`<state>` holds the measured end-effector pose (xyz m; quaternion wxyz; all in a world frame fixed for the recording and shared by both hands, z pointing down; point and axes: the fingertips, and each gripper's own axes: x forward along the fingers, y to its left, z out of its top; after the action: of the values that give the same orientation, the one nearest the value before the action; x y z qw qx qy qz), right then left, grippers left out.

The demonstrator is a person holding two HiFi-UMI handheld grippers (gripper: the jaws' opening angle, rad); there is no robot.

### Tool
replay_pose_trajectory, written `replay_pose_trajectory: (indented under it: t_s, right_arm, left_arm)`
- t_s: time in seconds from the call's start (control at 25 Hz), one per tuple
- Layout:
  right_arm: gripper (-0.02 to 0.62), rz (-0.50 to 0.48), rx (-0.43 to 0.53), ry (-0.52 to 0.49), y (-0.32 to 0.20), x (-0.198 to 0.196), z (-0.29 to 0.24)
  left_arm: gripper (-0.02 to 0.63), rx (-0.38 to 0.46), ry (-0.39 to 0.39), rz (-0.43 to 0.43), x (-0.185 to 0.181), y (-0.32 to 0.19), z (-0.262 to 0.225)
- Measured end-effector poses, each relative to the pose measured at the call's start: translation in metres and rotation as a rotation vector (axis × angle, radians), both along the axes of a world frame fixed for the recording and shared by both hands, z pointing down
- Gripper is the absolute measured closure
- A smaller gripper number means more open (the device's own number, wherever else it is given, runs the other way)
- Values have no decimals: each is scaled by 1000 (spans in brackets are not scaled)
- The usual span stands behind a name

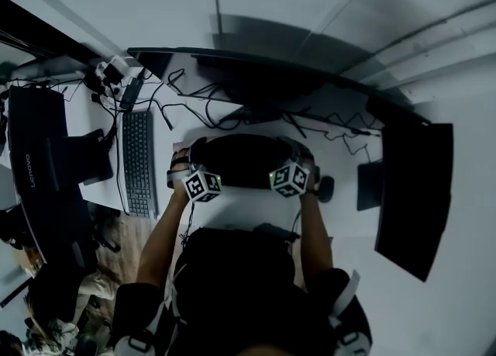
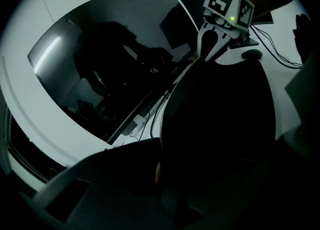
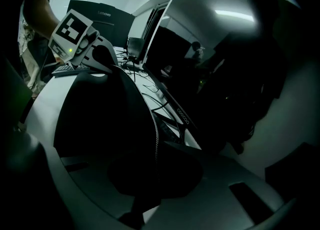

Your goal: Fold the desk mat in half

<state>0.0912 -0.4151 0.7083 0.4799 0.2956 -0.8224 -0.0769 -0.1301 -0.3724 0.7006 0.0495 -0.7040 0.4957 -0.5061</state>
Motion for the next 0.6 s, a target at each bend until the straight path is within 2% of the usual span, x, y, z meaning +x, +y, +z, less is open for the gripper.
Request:
replay_pose_trajectory:
  t_s: [0.24,0.48,0.6]
  right_arm:
    - [572,-15,-33,40,-16,-3,35]
    - [572,-7,-25,72,-25,-4,57]
    - [571,-10,-11,91,-30,-6,64]
  left_arm:
    - [581,-59,-34,-21,-5,-18,42]
    - [578,-55,-80,-27,-6,-30,64]
    - [569,-73,-75,-28,-4,-33,67]
